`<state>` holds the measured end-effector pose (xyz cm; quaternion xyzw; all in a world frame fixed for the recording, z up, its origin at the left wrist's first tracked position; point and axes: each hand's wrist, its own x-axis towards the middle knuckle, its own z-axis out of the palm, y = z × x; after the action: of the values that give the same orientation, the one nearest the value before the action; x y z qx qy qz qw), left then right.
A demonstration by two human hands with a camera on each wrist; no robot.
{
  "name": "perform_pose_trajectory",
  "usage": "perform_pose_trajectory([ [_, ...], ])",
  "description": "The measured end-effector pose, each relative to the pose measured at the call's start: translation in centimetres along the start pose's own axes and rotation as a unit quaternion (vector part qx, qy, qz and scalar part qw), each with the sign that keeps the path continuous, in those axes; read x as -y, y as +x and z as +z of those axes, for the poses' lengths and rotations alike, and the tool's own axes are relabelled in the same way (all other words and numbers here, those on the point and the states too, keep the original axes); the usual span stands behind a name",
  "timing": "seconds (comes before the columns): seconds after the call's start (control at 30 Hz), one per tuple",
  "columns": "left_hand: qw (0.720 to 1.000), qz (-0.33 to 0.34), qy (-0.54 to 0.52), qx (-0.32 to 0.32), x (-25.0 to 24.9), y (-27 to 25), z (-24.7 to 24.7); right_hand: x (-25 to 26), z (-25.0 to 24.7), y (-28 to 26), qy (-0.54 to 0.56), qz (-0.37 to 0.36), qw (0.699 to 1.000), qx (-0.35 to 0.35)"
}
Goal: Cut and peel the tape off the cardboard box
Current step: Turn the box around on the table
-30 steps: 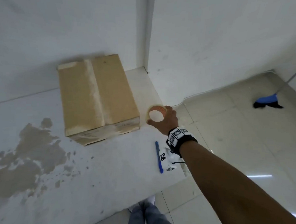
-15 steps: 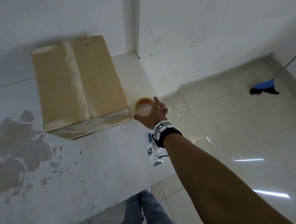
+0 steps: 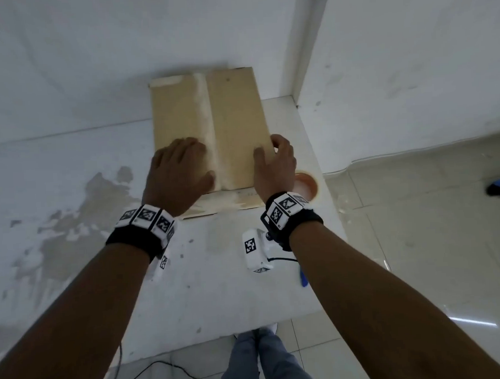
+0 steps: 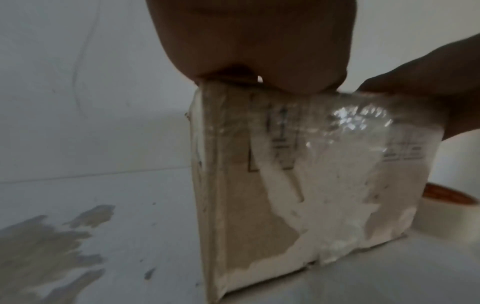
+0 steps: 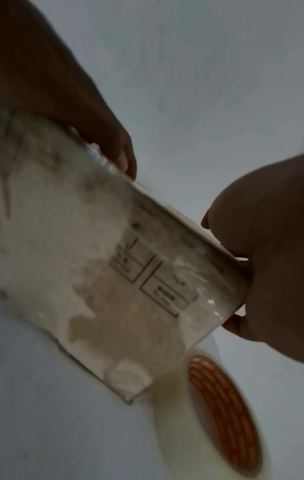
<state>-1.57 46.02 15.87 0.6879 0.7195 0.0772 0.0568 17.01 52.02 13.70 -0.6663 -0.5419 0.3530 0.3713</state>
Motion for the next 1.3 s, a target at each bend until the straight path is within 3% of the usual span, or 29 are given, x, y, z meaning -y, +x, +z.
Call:
perform_pose_trajectory([
  [0.1,1.0,0.002,0.015,0.016,0.6,0.1,1.2,-1.1,0.1,0.1,-0.041,-0.053,0.998,-0.019],
  [0.23,1.0,-0.004,-0.007,0.0,0.6,-0.5,1.7,-1.1,0.3,0.3,-0.042,-0.065,0.997,-0.021],
  [0.43,0.997,-0.077,-0.007,-0.03,-2.0,-3.3,2.3,0.0,0.0,3.6,-0.094,-0.122,0.986,0.063],
  [0.57,0.99,-0.117,-0.078,0.018,-5.6,-5.1,2.3,2.1,0.5,6.6,-0.172,-0.147,0.966,0.122],
  [0.7,0.99,-0.092,-0.096,0.048,-7.2,-5.2,1.4,3.8,0.9,8.7,-0.233,-0.15,0.953,0.125],
  [0.8,0.979,-0.117,-0.168,0.021,-4.6,-2.9,-1.2,4.5,1.7,7.7,-0.26,-0.179,0.945,0.082],
  [0.87,0.978,-0.128,-0.163,-0.025,-0.8,-0.3,-2.7,4.6,2.2,4.8,-0.235,-0.253,0.937,0.055],
  [0.9,0.983,-0.131,-0.127,-0.034,1.5,1.0,-3.2,4.6,2.5,2.8,-0.211,-0.29,0.931,0.066],
  [0.97,0.989,-0.142,-0.03,0.009,5.7,3.1,-3.3,4.3,3.1,-1.6,-0.204,-0.323,0.912,0.148],
  [1.07,0.988,-0.124,0.04,0.08,9.0,4.1,-1.9,3.1,3.5,-5.4,-0.312,-0.327,0.852,0.262],
  [1.2,0.99,-0.12,0.032,0.071,9.1,2.8,-0.7,2.6,2.0,-4.0,-0.352,-0.365,0.814,0.284],
  [1.3,0.991,-0.107,0.047,0.06,8.5,1.5,-1.1,2.4,0.1,-2.0,-0.389,-0.339,0.8,0.306],
])
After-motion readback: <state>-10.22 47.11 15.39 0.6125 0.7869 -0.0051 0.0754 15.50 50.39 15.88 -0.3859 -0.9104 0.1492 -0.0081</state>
